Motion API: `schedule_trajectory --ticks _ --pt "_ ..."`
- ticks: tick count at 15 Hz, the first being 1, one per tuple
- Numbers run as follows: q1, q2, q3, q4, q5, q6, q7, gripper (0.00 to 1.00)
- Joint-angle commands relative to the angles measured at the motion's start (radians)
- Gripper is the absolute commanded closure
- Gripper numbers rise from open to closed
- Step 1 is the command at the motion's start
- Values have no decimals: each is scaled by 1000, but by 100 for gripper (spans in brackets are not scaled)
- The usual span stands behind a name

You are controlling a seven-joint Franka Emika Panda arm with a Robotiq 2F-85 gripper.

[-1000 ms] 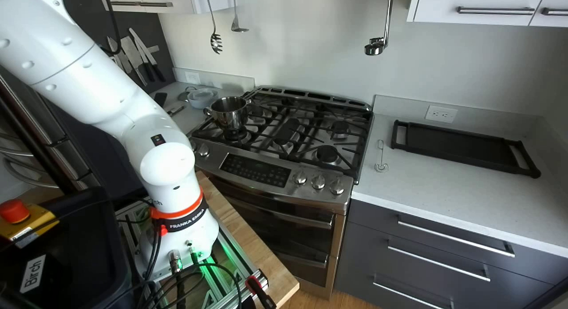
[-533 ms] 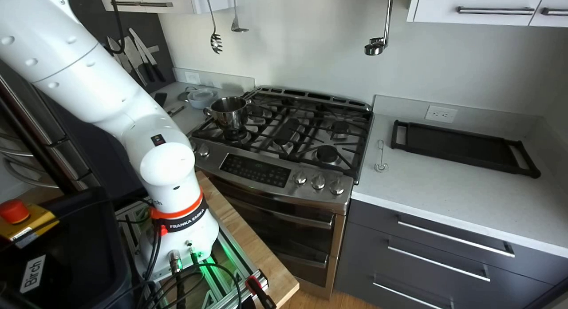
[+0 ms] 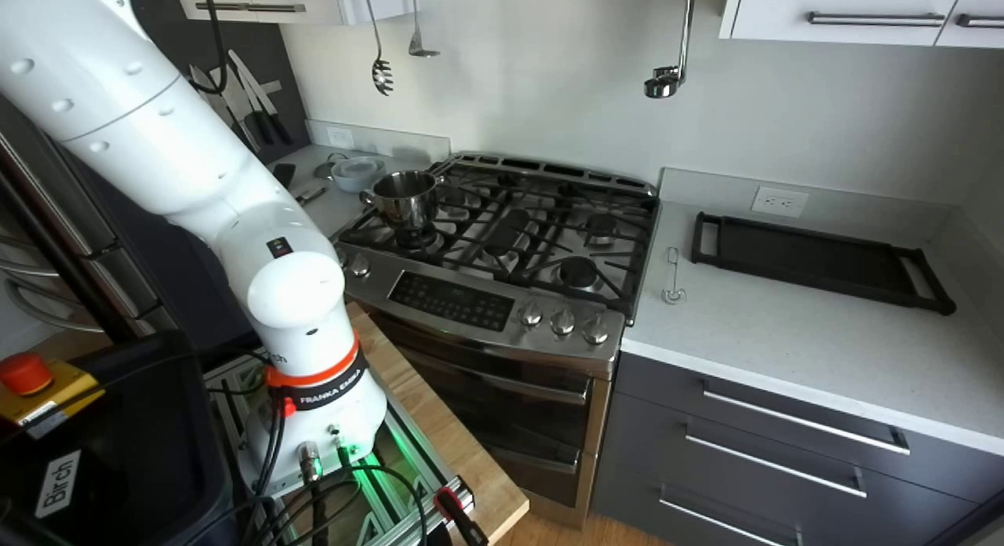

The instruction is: Remove one silver container from the rack above the stove and put it on the right side of the counter

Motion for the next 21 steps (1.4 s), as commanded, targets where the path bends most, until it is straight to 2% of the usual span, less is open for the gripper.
schedule_trajectory --ticks 1,2,3,4,6,7,8,9,10,13,21 --pt "-6 19 5 14 4 20 27 1" --pt "-7 21 5 14 3 22 31 7" --pt "-7 22 5 15 4 25 37 25" --pt "-7 23 5 15 5 28 41 30" --pt "-7 26 5 17 6 28 48 48" --pt "-6 27 5 18 7 27 50 52" --pt "-6 29 6 19 6 26 52 38" --pt "-7 31 7 21 5 25 55 18" --pt "-8 34 8 22 2 24 58 18" --pt "-14 40 11 24 -3 25 81 0" --pt "-40 49 22 23 -8 5 229 0"
